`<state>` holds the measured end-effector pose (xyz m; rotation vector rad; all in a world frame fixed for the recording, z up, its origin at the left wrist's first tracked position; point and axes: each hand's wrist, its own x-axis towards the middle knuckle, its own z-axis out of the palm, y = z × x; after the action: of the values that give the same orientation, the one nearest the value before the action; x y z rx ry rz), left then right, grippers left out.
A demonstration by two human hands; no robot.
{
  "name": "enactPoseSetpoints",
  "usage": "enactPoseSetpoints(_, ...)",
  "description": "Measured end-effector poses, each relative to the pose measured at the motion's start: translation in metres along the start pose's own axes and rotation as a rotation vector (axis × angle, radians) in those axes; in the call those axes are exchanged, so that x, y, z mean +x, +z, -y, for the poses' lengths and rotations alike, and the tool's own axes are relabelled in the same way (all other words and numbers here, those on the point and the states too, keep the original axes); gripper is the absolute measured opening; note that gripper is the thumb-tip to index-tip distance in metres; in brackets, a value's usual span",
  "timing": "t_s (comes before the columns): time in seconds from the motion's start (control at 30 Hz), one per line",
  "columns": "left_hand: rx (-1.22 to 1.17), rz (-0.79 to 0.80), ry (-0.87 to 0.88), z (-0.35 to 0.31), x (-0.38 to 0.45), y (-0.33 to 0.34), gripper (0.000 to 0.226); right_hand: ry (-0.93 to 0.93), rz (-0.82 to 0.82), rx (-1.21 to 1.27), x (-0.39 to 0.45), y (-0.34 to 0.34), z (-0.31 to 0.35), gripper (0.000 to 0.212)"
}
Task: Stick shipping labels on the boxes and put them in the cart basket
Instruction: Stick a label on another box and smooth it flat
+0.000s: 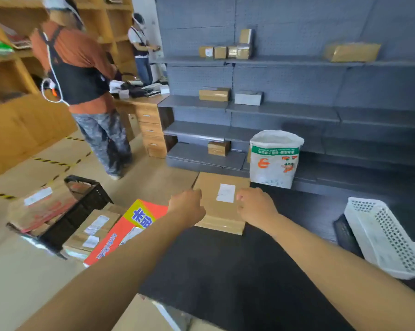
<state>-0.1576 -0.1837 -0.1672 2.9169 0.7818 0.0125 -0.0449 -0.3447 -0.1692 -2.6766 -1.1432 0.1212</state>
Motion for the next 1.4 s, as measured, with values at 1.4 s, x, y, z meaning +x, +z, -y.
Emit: enactPoseSetpoints(1.4, -0.978, 0.276, -0.546, 0.077, 0.245, 0.183, 0.049, 1.043, 0.079, 0.955, 0.178, 0.182, -0.093, 0.045)
